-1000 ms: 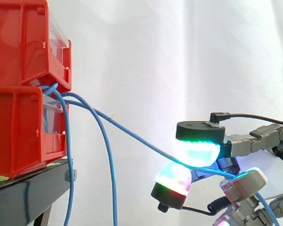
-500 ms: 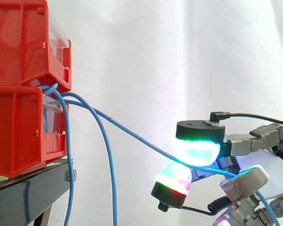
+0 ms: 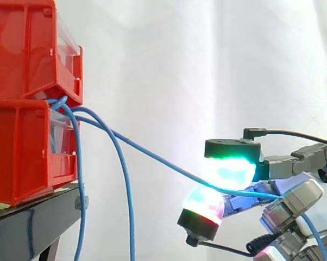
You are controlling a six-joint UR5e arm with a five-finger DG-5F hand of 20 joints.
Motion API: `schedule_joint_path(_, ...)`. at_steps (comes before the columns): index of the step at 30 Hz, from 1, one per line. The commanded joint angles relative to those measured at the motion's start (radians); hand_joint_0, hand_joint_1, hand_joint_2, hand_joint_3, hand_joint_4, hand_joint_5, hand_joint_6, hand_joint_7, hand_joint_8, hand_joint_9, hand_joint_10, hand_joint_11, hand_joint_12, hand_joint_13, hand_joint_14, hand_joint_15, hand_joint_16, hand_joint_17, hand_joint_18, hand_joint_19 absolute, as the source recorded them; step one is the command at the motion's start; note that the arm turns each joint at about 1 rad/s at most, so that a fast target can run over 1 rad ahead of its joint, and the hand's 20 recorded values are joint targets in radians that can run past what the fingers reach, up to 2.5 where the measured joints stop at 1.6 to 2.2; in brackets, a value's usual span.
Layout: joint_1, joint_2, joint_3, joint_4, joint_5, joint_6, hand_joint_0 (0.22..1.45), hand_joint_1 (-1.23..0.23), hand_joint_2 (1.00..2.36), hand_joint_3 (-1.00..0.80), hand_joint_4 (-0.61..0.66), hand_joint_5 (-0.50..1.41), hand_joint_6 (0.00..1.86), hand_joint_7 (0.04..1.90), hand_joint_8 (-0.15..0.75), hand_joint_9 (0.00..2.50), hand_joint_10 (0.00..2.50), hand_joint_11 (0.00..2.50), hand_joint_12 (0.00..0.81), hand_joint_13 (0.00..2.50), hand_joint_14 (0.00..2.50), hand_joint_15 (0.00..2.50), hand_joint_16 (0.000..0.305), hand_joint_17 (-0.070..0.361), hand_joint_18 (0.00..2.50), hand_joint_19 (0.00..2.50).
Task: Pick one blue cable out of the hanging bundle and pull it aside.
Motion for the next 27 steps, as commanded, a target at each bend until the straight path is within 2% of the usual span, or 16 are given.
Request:
schedule_joint_path(1,0.002,-0.001,0.000,-0.002,-0.001,0.006,0.60,-0.68,1.01,-0.28,-0.06,-0.01,0.84,1.03,0.231,1.68,0.02,1.43,0.362,1.11,0.02,0.67,0.054,0.121,0.83,0.47)
schedule_joint_path(5,0.004,0.000,0.000,-0.002,0.001,0.006,0.59,-0.63,1.01,-0.34,-0.07,-0.03,0.86,1.03,0.195,1.60,0.02,1.42,0.331,1.05,0.02,0.70,0.046,0.104,0.76,0.53)
schedule_joint_path(13,0.005,0.000,0.000,-0.001,-0.001,0.006,0.57,-0.50,1.00,-0.46,-0.03,-0.04,0.86,1.02,0.210,1.55,0.02,1.33,0.337,1.03,0.03,0.69,0.047,0.106,0.75,0.52)
schedule_joint_path(27,0.005,0.000,0.000,-0.002,-0.001,0.005,0.50,-0.46,1.00,-0.50,0.01,-0.04,0.86,1.01,0.245,1.53,0.02,1.28,0.355,1.05,0.02,0.67,0.052,0.116,0.78,0.50)
